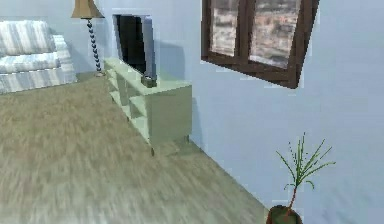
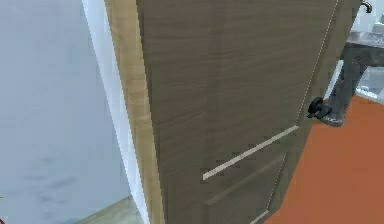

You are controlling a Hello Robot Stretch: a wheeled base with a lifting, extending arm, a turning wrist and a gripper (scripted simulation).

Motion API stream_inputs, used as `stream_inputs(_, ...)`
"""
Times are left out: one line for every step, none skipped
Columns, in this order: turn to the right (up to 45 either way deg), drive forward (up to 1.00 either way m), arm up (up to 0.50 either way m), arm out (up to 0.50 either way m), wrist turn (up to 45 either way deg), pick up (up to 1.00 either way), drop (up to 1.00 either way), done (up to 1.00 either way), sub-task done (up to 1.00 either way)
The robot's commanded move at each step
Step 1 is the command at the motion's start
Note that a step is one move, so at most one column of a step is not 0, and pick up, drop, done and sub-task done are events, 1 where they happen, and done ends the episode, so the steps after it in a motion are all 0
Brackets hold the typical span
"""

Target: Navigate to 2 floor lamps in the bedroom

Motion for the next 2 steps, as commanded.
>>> stream_inputs(-12.0,0.00,0.00,0.00,0.0,0.00,0.00,0.00,0.00)
stream_inputs(0.0,0.50,0.00,0.00,0.0,0.00,0.00,0.00,0.00)
